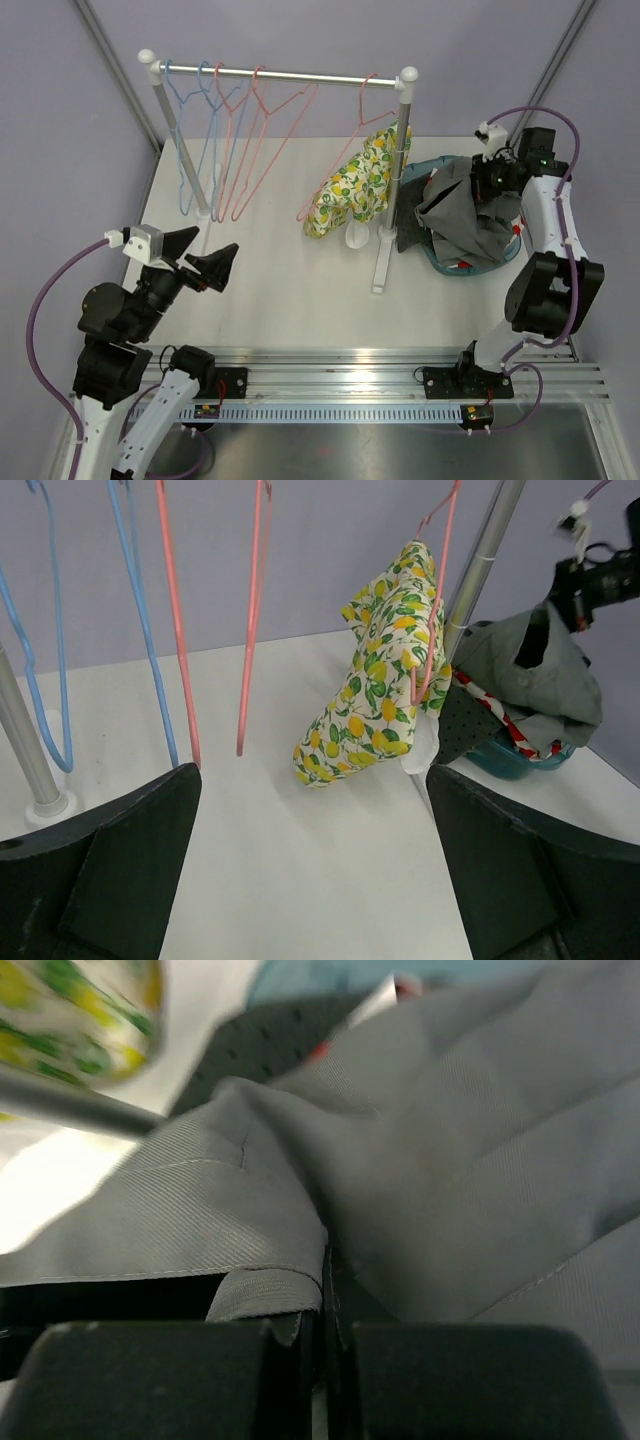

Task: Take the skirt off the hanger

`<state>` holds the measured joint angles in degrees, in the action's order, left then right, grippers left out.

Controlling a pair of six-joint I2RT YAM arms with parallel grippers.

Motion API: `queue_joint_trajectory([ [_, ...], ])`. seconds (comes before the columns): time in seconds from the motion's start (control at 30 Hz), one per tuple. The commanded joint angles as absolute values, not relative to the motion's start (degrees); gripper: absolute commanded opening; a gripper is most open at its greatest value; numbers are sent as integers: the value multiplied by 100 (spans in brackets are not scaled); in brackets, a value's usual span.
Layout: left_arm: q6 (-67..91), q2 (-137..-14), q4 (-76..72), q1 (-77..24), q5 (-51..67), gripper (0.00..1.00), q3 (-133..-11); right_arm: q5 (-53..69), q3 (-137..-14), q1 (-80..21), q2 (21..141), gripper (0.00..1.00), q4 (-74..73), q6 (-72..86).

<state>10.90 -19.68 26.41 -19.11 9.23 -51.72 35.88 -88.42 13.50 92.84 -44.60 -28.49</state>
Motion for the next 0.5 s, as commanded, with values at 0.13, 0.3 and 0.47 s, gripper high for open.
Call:
queue_joint_trajectory([
  [0.13,1634,-2416,1776,-1890,1608,99,-5063,3164,-8007,1345,10300,0,-3999,-3111],
  [0.3,2039,-2917,1259,-1890,2003,99,-5203,3033,-7753,1327,10757,1,-4008,-3374],
  [0.47,2197,-3523,906,-1890,2223,99,-5632,3024,-7743,1327,10372,29,-4218,-3533],
])
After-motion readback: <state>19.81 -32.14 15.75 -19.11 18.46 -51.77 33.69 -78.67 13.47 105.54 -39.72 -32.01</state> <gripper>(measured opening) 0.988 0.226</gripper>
